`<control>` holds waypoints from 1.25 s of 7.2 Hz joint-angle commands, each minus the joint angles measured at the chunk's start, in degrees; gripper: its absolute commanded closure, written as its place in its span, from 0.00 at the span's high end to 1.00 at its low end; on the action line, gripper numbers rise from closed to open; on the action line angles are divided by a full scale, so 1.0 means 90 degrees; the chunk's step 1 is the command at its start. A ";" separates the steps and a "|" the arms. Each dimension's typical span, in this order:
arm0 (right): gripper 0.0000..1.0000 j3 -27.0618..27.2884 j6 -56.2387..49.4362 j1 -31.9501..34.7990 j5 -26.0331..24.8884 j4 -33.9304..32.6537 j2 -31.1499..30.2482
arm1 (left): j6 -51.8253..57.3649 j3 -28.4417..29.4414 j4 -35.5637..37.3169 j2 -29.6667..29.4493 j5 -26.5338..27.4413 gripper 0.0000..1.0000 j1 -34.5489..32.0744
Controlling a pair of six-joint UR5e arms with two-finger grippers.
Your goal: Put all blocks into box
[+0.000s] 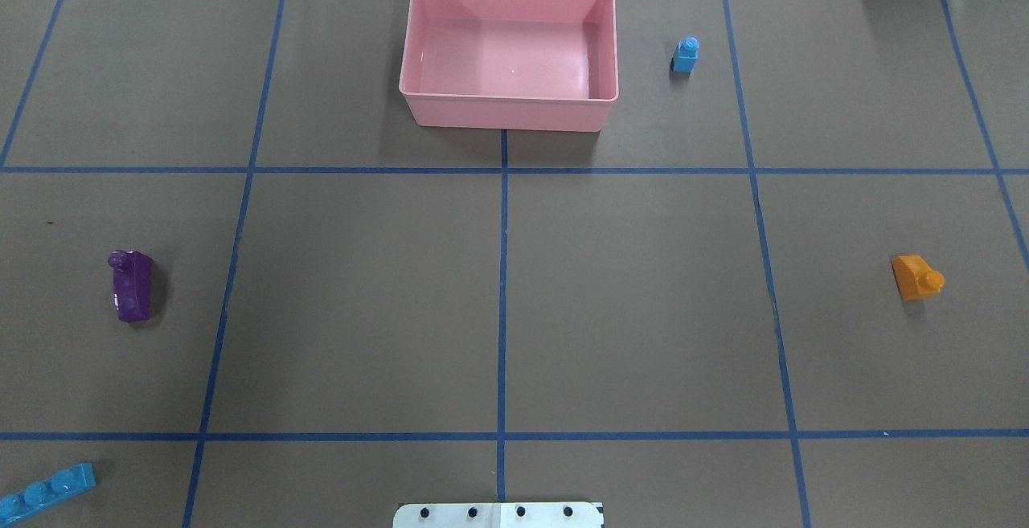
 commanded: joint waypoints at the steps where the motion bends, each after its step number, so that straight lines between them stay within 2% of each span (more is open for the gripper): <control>1: 0.01 -0.0017 0.0075 -0.0015 0.0081 -0.0007 -0.0001 | 0.0001 -0.0002 0.0000 0.0000 0.0000 1.00 -0.0001; 3: 0.00 0.0051 0.0066 0.0005 0.0072 0.0255 -0.0020 | -0.0008 -0.0012 0.0000 -0.0010 -0.0009 1.00 0.0000; 4: 0.00 0.0303 0.0114 0.0014 0.0081 0.0257 -0.0059 | -0.0018 -0.0012 0.0000 -0.0010 -0.0029 1.00 0.0009; 6: 0.00 0.1491 0.1629 0.0121 0.0081 0.0169 -0.0011 | -0.0299 -0.0021 -0.0010 -0.0029 -0.0718 1.00 0.0058; 7: 0.00 0.1738 0.1822 0.0422 0.0110 0.0140 0.0231 | -0.0437 -0.0012 -0.0329 -0.0058 -0.0732 1.00 0.0338; 8: 0.00 0.1750 0.1843 0.0628 0.0304 -0.0247 0.0795 | -0.0612 -0.0012 -0.0893 -0.0078 -0.0684 1.00 0.0825; 9: 0.00 0.1741 0.1853 0.0901 0.0325 -0.1111 0.1748 | -0.0720 -0.0041 -0.1372 -0.0078 -0.0577 1.00 0.1187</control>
